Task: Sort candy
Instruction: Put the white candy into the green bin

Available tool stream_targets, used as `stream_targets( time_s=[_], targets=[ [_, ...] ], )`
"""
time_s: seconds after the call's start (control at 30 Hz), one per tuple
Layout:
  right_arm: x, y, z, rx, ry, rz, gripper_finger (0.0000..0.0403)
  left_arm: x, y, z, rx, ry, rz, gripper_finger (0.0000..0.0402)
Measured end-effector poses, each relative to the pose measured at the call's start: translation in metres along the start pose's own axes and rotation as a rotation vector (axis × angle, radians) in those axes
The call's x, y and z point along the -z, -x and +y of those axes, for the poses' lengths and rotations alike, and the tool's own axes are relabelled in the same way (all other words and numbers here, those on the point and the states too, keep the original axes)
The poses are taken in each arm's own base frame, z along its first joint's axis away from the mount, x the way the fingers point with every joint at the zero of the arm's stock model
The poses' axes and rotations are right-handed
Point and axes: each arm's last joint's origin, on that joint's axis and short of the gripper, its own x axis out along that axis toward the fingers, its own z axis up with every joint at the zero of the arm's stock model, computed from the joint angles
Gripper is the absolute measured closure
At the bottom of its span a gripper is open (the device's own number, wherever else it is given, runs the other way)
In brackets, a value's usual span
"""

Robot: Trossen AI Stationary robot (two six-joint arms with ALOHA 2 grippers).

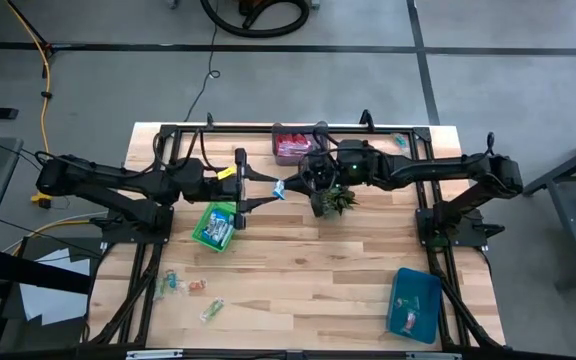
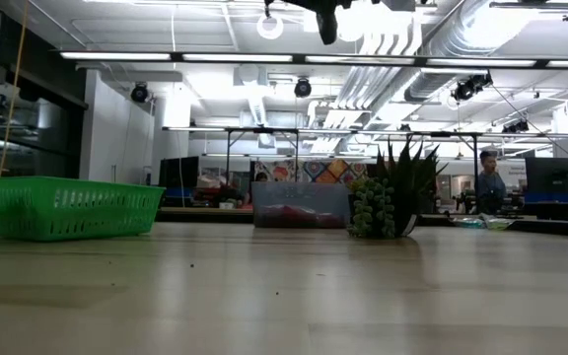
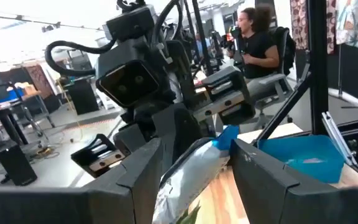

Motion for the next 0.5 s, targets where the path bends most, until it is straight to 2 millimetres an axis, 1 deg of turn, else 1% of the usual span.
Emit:
stream_targets(
  time_s=[0.33,0.43,0.5],
  targets=[
    [-0.0053,-0.0004,0.001,-0.012,0.008,-0.057,0.0402,0.0015,-0.0001,0.0005,0.0,-0.014,0.014,0.0229],
    [-0.0052,-0.0004,0.001,-0.011,0.008,-0.056,0.0402,0.0014,-0.0001,0.0005,0.0,-0.043,0.013,0.0243],
    [-0.0051,-0.0004,0.001,-0.011,0.008,-0.056,0.0402,0.0015,-0.0001,0.0006,-0.001,-0.048,0.014,0.0262]
  ],
)
